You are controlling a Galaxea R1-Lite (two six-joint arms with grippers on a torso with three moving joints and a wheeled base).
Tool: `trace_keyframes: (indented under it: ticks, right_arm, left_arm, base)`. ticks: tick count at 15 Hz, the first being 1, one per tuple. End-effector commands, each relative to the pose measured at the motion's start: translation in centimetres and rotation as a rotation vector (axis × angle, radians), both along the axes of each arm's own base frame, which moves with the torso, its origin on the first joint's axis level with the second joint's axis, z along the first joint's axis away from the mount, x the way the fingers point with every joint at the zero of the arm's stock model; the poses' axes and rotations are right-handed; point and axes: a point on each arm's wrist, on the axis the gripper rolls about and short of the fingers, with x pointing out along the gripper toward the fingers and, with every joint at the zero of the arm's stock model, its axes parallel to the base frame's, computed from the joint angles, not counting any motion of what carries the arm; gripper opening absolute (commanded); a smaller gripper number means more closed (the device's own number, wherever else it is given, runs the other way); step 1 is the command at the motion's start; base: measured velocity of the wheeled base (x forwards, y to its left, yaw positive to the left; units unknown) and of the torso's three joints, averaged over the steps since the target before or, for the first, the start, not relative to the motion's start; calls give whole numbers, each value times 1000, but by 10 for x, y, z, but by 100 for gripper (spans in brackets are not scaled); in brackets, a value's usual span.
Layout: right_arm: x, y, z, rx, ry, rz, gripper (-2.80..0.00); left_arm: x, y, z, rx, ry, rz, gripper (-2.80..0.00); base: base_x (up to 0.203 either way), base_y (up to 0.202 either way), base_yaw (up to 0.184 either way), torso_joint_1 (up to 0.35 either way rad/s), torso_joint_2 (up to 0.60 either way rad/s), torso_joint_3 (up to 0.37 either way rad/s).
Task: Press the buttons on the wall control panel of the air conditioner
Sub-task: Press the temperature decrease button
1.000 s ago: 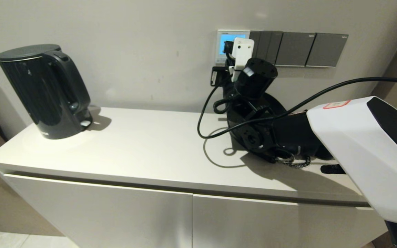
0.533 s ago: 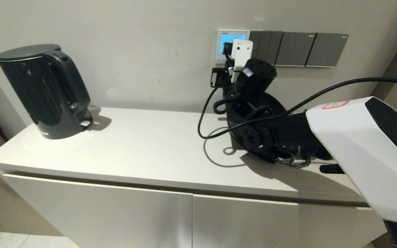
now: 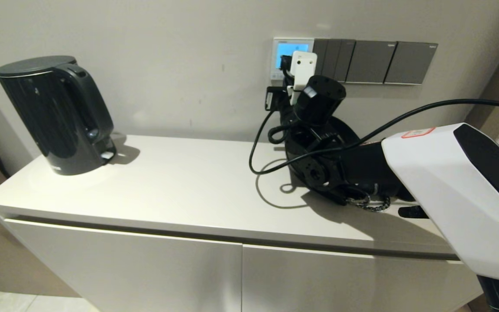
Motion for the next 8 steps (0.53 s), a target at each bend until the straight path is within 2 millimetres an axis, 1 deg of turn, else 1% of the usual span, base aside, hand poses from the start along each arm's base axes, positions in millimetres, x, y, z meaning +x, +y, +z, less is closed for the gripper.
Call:
trace_keyframes:
  ticks: [1,3,8]
  right_arm:
    - [4,2,-6,-8,9,-3,-280]
    - [4,2,-8,-14,14,-3,-280]
    - [-5,2,3,5,-14,6,-280]
  left_arm:
    - [0,0,0,0,1,0,-280]
    - [0,0,0,0,0,0,-280]
    - [0,0,0,0,0,0,-280]
  base:
    - [0,0,0,0,0,0]
    - [0,0,0,0,0,0]
    - [0,0,0,0,0,0]
